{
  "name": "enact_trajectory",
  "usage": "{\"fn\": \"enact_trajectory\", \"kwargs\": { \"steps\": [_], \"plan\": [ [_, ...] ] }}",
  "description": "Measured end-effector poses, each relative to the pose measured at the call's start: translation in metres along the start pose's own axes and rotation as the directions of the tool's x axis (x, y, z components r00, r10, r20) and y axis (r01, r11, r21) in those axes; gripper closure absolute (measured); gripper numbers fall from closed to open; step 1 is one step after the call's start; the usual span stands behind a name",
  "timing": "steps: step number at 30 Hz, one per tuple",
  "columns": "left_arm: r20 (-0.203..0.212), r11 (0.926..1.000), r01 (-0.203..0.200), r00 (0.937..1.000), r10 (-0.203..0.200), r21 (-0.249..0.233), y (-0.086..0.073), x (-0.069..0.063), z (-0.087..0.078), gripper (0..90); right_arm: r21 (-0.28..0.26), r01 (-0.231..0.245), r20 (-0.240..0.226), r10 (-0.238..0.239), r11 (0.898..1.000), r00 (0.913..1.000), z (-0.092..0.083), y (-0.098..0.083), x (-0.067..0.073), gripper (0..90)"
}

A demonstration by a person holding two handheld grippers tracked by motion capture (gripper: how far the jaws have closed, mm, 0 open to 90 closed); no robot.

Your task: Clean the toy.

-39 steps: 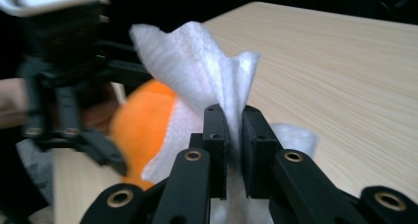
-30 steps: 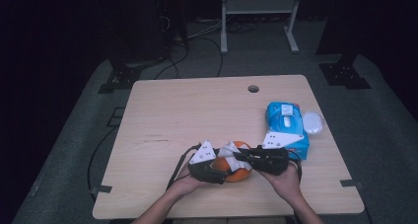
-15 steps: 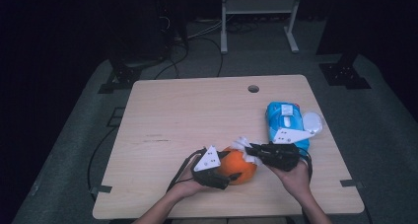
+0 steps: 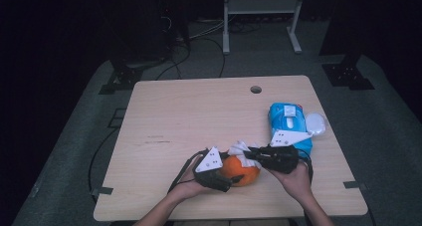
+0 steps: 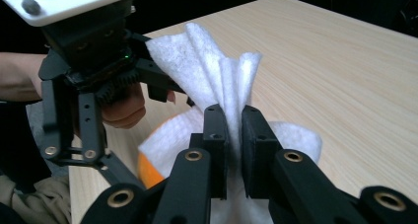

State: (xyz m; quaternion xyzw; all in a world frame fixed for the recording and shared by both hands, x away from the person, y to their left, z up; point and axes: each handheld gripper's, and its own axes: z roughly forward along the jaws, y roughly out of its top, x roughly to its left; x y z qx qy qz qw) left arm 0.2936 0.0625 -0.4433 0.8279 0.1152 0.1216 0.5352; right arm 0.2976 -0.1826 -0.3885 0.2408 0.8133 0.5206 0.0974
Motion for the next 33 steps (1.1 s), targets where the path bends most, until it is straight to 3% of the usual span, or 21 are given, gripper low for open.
{"fn": "enact_trajectory", "kwargs": {
  "steps": [5,12,15,18,26,29,33],
  "plan": [
    [-0.005,0.9981,-0.060,0.9982,0.060,0.016,0.001,-0.009,0.002,25.0,0.030,0.035,-0.022,-0.035,0.999,0.9991,0.008,0.005,0.010,81.6],
    [0.004,0.9950,-0.099,0.9951,0.099,0.008,0.001,-0.014,0.005,26.5,0.032,-0.013,0.026,0.012,0.999,0.9996,0.000,-0.003,-0.011,81.7],
    [0.001,0.9950,-0.100,0.9950,0.100,0.004,0.001,-0.014,0.006,22.4,0.047,-0.050,0.053,0.048,0.998,0.9975,-0.005,-0.011,-0.021,81.7],
    [-0.003,0.9964,-0.085,0.9964,0.085,-0.003,0.001,-0.014,0.008,18.0,0.046,-0.067,0.041,0.065,0.997,0.9971,-0.006,-0.012,-0.021,81.7],
    [0.014,0.9906,-0.137,0.9905,0.136,0.010,0.000,-0.018,0.006,22.4,0.059,-0.001,-0.008,0.001,0.998,1.0000,0.004,0.000,-0.002,81.6],
    [0.012,0.9890,-0.147,0.9891,0.147,0.013,0.001,-0.017,0.005,24.2,0.059,-0.027,-0.018,0.028,0.998,0.9995,0.003,-0.003,-0.010,81.6],
    [0.008,0.9910,-0.134,0.9910,0.134,0.010,0.001,-0.015,0.005,24.5,0.068,-0.065,0.006,0.065,0.996,0.9979,-0.003,-0.010,-0.023,81.6]
  ]
}}
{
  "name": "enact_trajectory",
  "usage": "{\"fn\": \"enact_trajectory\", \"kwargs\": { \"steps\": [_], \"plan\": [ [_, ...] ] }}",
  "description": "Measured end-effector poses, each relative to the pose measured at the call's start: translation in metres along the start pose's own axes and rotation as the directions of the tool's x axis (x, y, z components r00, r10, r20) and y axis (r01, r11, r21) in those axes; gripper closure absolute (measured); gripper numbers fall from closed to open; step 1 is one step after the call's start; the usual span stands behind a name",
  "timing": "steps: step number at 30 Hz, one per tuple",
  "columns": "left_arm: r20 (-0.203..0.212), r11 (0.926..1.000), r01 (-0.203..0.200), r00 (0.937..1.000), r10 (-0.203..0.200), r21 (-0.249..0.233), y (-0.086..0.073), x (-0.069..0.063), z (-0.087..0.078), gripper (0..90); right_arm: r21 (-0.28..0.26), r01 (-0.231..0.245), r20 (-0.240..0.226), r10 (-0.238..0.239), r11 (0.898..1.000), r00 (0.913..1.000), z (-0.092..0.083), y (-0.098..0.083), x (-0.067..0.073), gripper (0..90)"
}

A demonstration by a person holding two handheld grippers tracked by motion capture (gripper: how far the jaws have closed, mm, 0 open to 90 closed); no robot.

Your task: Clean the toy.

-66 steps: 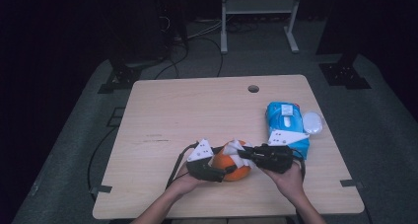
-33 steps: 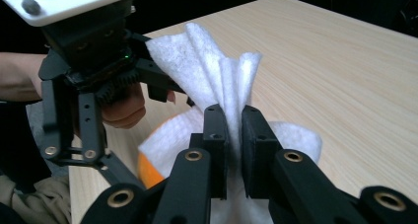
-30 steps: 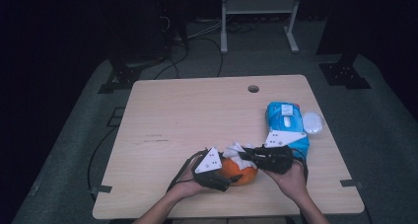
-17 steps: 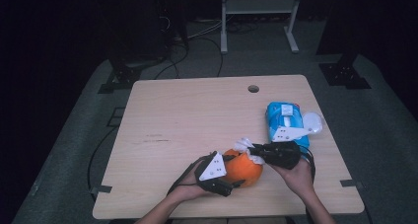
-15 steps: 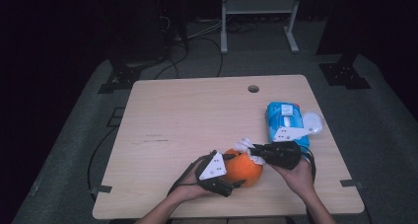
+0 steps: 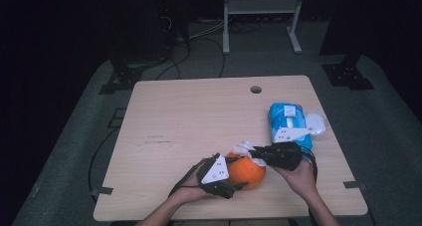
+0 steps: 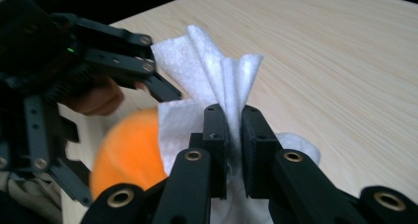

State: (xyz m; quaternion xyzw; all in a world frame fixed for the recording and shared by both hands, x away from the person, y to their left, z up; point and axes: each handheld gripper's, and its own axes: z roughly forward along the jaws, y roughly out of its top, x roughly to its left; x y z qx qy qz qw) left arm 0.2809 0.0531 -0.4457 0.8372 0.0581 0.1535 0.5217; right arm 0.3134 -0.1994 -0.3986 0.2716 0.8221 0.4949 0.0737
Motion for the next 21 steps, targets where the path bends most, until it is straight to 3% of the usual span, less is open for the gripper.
{"fn": "enact_trajectory", "kwargs": {
  "steps": [5,10,19,21],
  "plan": [
    [-0.008,0.9971,0.075,0.9972,-0.075,-0.016,-0.003,0.007,-0.004,24.8,-0.009,-0.033,0.000,0.033,0.999,0.9995,-0.006,-0.006,-0.008,81.7],
    [-0.016,0.9890,0.145,0.9892,-0.146,-0.029,-0.005,0.015,-0.006,24.8,-0.033,-0.010,-0.011,0.009,0.999,0.9999,-0.008,0.002,0.002,81.7],
    [-0.036,0.9792,0.199,0.9791,-0.200,-0.043,-0.004,0.018,-0.003,24.6,-0.066,0.027,-0.118,-0.035,0.997,0.9924,-0.001,0.014,0.027,81.7],
    [-0.039,0.9797,0.196,0.9795,-0.198,-0.042,-0.004,0.018,-0.003,24.5,-0.040,0.062,-0.114,-0.066,0.997,0.9913,0.007,0.015,0.035,81.6]
  ]
}}
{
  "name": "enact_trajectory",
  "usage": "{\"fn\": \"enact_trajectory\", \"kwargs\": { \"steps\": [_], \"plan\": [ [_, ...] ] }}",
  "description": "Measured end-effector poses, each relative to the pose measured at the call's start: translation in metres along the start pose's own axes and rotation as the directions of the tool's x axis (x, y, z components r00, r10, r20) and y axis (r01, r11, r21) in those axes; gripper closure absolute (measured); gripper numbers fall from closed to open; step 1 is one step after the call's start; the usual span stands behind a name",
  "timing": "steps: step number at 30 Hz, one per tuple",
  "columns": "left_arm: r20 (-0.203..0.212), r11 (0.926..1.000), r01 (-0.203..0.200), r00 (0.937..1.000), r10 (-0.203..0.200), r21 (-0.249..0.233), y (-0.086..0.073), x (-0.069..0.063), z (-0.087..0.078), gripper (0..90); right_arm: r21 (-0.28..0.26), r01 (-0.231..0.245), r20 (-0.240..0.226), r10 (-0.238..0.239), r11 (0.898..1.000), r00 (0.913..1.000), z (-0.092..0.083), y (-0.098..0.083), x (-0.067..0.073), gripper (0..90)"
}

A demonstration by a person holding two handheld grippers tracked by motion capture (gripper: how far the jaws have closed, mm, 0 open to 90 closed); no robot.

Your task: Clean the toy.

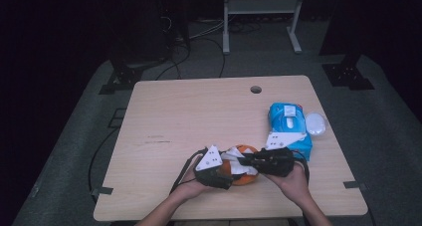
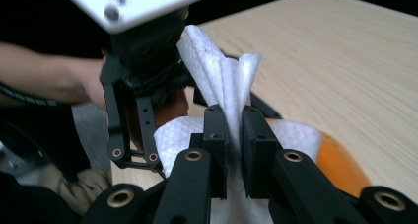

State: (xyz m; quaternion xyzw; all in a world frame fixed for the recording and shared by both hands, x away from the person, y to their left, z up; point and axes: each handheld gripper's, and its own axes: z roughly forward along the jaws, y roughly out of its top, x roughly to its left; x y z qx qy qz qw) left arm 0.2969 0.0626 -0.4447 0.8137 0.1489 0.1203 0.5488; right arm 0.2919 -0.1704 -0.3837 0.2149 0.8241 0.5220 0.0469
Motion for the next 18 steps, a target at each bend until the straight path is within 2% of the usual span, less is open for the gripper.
{"fn": "enact_trajectory", "kwargs": {
  "steps": [2,4,6,9,12,15,18],
  "plan": [
    [-0.001,1.0000,0.005,1.0000,-0.005,0.000,-0.001,0.001,-0.001,24.5,0.014,0.023,0.016,-0.023,1.000,0.9996,0.005,-0.001,0.003,81.7],
    [-0.002,0.9999,0.016,0.9999,-0.016,-0.004,-0.001,0.002,-0.002,24.5,0.003,0.018,0.032,-0.018,1.000,0.9993,0.002,-0.001,-0.001,81.7],
    [0.002,0.9995,0.032,0.9995,-0.032,-0.007,-0.001,0.004,-0.002,24.6,-0.009,0.015,0.078,-0.015,1.000,0.9969,-0.004,-0.003,-0.007,81.7],
    [0.004,0.9984,0.055,0.9985,-0.055,-0.013,-0.003,0.009,-0.004,24.6,-0.021,-0.017,0.099,0.019,1.000,0.9949,-0.011,-0.009,-0.018,81.7],
    [0.004,0.9965,0.081,0.9967,-0.081,-0.020,-0.004,0.012,-0.005,24.6,-0.019,-0.053,0.138,0.056,0.998,0.9889,-0.020,-0.018,-0.031,81.7],
    [0.003,0.9953,0.093,0.9957,-0.093,-0.025,-0.004,0.013,-0.004,24.5,-0.018,-0.067,0.140,0.068,0.998,0.9878,-0.023,-0.021,-0.033,81.7],
    [-0.006,0.9924,0.119,0.9929,-0.119,-0.033,-0.005,0.015,-0.006,24.5,-0.010,-0.045,0.138,0.045,0.999,0.9893,-0.020,-0.017,-0.026,81.6]
  ]
}}
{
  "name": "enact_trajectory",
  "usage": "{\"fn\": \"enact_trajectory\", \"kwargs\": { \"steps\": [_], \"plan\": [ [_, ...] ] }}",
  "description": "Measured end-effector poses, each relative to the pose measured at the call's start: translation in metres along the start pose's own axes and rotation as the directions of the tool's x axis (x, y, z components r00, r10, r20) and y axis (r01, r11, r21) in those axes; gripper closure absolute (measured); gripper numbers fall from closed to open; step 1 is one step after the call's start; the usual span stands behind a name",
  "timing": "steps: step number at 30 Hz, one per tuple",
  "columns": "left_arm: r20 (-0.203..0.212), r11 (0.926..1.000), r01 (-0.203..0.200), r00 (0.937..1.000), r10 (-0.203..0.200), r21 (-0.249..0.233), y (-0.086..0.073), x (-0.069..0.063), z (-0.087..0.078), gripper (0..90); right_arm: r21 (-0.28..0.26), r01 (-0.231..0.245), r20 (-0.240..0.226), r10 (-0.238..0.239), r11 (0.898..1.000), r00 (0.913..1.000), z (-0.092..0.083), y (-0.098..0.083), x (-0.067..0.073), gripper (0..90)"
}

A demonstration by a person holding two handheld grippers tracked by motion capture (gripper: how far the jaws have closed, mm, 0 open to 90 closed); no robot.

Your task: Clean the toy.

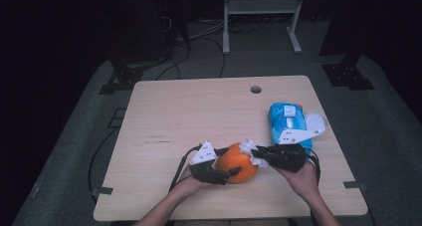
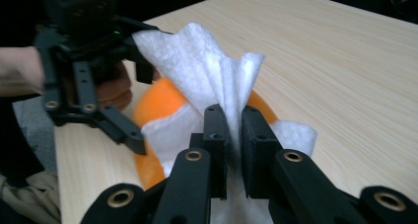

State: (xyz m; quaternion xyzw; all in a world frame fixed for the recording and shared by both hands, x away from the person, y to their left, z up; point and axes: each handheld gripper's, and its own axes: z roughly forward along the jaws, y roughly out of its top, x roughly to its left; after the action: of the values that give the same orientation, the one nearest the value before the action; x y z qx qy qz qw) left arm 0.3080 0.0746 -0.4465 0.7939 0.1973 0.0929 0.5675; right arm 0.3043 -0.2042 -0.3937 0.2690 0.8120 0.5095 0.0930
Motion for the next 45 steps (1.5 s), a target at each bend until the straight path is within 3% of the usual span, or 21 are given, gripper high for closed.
{"fn": "enact_trajectory", "kwargs": {
  "steps": [3,7,10,18,21,23,25,29,34,40,42,45],
  "plan": [
    [-0.008,0.9993,0.037,0.9993,-0.037,-0.005,0.000,0.004,-0.001,24.5,-0.013,0.017,-0.028,-0.017,1.000,0.9994,0.004,0.004,0.009,81.6],
    [-0.014,0.9988,0.049,0.9987,-0.049,-0.005,-0.001,0.005,-0.002,24.4,-0.005,0.056,-0.048,-0.056,0.998,0.9973,0.011,0.007,0.019,81.6],
    [-0.019,0.9985,0.055,0.9983,-0.055,-0.006,0.000,0.006,-0.004,24.3,-0.018,0.034,-0.065,-0.035,0.999,0.9973,0.009,0.007,0.014,81.6],
    [-0.019,0.9972,0.074,0.9971,-0.074,-0.009,-0.001,0.010,-0.005,24.1,-0.003,-0.015,-0.052,0.014,1.000,0.9985,0.006,-0.003,0.000,81.7],
    [-0.026,0.9963,0.085,0.9960,-0.085,-0.012,-0.001,0.010,-0.004,23.7,-0.008,-0.003,-0.062,0.002,1.000,0.9981,0.006,0.000,0.006,81.7],
    [-0.025,0.9951,0.098,0.9948,-0.098,-0.018,-0.002,0.010,-0.003,23.7,-0.015,0.006,-0.099,-0.007,1.000,0.9951,0.009,0.004,0.013,81.8],
    [-0.017,0.9964,0.084,0.9963,-0.085,-0.010,-0.002,0.009,-0.003,23.7,-0.006,0.044,-0.106,-0.044,0.999,0.9934,0.014,0.008,0.022,81.8],
    [-0.007,0.9978,0.066,0.9978,-0.066,0.004,-0.001,0.008,-0.004,24.1,-0.006,0.059,-0.081,-0.060,0.998,0.9949,0.015,0.009,0.022,81.8],
    [0.015,0.9988,0.045,0.9989,-0.046,0.017,-0.002,0.007,-0.004,24.7,-0.015,0.010,-0.004,-0.010,1.000,0.9999,0.007,0.001,0.003,81.8],
    [0.032,0.9996,0.009,0.9994,-0.010,0.027,-0.003,0.005,-0.004,24.7,0.014,-0.041,0.071,0.040,0.999,0.9967,0.005,-0.011,-0.016,81.8],
    [0.032,0.9996,0.010,0.9994,-0.011,0.027,-0.003,0.004,-0.004,24.7,0.008,-0.063,0.061,0.063,0.998,0.9962,0.005,-0.013,-0.018,81.8],
    [0.051,0.9990,-0.027,0.9984,0.025,0.036,-0.003,0.002,-0.003,24.6,-0.012,-0.045,0.043,0.046,0.999,0.9980,0.005,-0.009,-0.012,81.7]
  ]
}}
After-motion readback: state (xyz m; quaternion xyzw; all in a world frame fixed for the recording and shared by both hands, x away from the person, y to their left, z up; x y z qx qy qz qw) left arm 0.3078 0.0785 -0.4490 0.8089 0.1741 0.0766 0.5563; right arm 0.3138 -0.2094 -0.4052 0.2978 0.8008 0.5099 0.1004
